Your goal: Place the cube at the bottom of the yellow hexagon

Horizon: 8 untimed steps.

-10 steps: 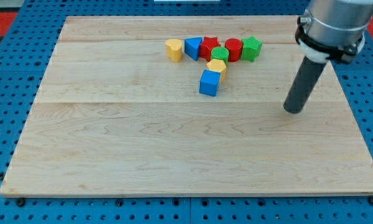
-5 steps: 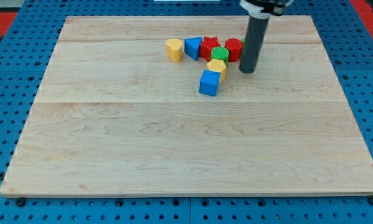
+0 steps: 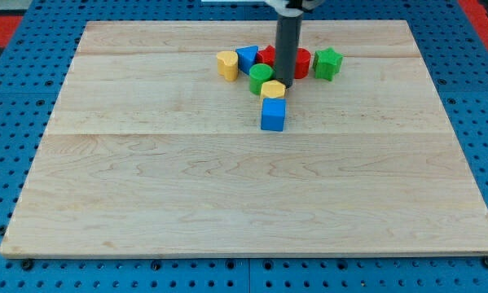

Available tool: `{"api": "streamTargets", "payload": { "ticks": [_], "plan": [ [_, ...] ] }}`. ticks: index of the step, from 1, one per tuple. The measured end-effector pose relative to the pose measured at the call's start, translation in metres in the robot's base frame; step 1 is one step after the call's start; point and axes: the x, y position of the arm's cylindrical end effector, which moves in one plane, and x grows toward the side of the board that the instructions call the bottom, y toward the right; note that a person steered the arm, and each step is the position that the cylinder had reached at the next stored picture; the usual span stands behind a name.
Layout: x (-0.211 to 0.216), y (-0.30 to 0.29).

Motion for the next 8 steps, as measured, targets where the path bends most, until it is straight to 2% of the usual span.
{"api": "streamTargets", "payload": {
  "ticks": [2,3,5,6,7,8],
  "plan": [
    [0.033,0.062],
    [0.055,0.039],
    [0.047,-0.060],
    [0.058,-0.061],
    [0.072,-0.036],
    [0.057,-0.044]
  ]
}}
